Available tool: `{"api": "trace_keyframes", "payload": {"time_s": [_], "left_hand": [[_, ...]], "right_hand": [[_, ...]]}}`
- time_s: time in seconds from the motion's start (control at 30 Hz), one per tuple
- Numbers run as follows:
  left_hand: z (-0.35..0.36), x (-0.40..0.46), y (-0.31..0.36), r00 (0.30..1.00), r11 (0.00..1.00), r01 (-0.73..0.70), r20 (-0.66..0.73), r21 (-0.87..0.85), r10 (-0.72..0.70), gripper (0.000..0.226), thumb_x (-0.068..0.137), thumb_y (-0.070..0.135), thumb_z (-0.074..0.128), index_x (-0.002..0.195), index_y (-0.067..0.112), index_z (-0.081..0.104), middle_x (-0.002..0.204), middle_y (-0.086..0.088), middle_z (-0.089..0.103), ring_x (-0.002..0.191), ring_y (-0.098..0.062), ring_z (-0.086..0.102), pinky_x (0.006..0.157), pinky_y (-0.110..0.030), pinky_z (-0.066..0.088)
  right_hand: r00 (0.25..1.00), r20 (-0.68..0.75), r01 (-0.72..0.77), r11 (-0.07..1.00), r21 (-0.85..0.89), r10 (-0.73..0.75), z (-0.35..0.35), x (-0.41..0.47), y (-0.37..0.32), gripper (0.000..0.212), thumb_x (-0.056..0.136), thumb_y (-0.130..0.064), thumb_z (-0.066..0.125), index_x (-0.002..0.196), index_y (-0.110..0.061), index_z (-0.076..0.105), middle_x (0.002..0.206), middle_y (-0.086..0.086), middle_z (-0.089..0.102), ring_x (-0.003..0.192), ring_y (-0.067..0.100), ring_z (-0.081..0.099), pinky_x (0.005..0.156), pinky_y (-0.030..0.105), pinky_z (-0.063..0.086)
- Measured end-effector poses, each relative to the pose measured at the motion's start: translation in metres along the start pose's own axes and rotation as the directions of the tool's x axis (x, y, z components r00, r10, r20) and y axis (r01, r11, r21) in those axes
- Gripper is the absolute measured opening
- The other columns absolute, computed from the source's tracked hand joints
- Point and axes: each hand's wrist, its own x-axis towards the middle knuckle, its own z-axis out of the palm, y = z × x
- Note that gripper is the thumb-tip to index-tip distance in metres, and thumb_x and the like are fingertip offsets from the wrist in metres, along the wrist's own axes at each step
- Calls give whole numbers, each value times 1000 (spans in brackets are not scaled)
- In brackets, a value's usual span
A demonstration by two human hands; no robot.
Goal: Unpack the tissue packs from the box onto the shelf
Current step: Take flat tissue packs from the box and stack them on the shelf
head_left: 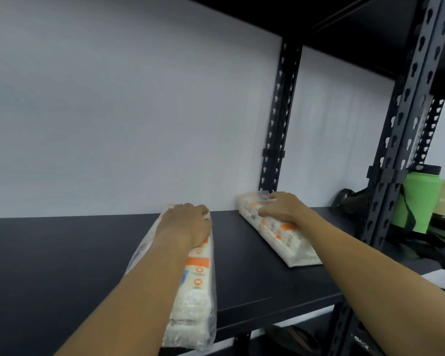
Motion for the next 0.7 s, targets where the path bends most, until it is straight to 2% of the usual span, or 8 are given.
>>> {"api": "trace_keyframes", "payload": {"time_s": [0.13,0.2,0.27,0.37,0.43,0.5,0.6,0.7], "left_hand": [[-1,-1,1,1000,1000,0,-1,-10,0,44,97,33,34,140,31,46,138,-2,52,127,-25,44,108,-37,34],[-1,-1,1,1000,1000,-4,-4,-8,4,44,97,33,34,139,31,47,137,-1,52,126,-24,44,107,-37,34],[-1,-1,0,1000,1000,-7,-6,-10,7,43,97,33,34,138,31,47,137,-1,53,126,-24,44,107,-37,34],[-2,-2,0,1000,1000,-4,5,-13,4,43,98,33,34,139,31,46,138,0,52,127,-24,43,107,-37,34],[-2,-3,1,1000,1000,-5,8,-12,5,43,98,33,34,139,31,46,138,0,52,126,-24,44,107,-37,34],[-3,-4,1,1000,1000,-3,7,-15,3,43,98,34,34,139,31,47,137,0,52,126,-24,44,107,-37,34],[-5,-5,2,1000,1000,3,16,-19,-2,43,98,34,34,139,31,46,138,-1,52,126,-24,44,107,-37,35],[-5,-5,2,1000,1000,6,16,-20,-6,43,98,34,34,139,31,46,138,-1,52,127,-25,44,107,-38,34]], "right_hand": [[1000,0,-9,1000,-4,9,6,14,2,79,67,-53,64,140,-27,52,127,-1,59,90,13,58,77,30,50],[1000,-12,-1,1000,-15,1,6,16,2,70,71,-50,66,135,-23,55,122,-2,61,86,13,58,76,29,51],[1000,-25,2,1000,-13,-2,6,18,2,59,74,-46,67,127,-21,60,108,-7,59,78,10,57,69,26,50],[999,-32,-8,1000,2,8,7,22,4,55,75,-43,67,124,-19,62,99,-12,56,74,8,56,67,25,47],[1000,-25,-6,1000,-10,6,7,21,4,61,74,-46,68,129,-22,59,111,-7,59,82,11,56,69,26,47],[1000,4,-15,1000,-10,15,5,18,2,81,66,-59,70,138,-25,52,131,-3,56,101,17,56,82,30,48],[992,122,-34,998,-47,39,4,20,1,111,50,-72,70,149,-39,34,150,-6,37,128,22,45,102,40,41],[972,221,-37,977,-210,84,-1,13,-2,118,47,-68,72,150,-54,17,155,0,24,136,29,34,105,46,35]]}}
